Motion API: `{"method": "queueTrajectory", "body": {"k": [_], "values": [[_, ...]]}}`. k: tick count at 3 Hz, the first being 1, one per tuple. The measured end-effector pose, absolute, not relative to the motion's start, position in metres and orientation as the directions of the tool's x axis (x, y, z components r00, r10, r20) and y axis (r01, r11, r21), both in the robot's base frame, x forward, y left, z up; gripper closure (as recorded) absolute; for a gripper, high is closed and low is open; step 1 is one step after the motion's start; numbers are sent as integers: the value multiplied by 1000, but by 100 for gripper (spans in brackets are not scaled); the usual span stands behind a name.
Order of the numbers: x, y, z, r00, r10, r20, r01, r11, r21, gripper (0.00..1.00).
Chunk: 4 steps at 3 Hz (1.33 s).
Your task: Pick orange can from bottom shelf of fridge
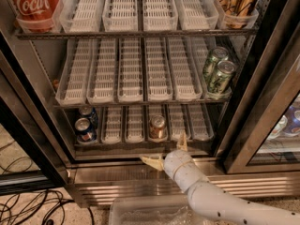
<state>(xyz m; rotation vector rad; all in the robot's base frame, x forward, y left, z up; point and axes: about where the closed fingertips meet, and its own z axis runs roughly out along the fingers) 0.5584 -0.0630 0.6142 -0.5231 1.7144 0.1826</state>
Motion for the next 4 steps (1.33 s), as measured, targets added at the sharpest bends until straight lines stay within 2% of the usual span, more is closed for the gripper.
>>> {"method": "queueTrajectory", "body": {"k": [1,4], "values": [[563,-69,618,-92,-215,-972,-351,921,-171,0],[571,-65,615,-46,-214,-976,-338,922,-186,0]]}}
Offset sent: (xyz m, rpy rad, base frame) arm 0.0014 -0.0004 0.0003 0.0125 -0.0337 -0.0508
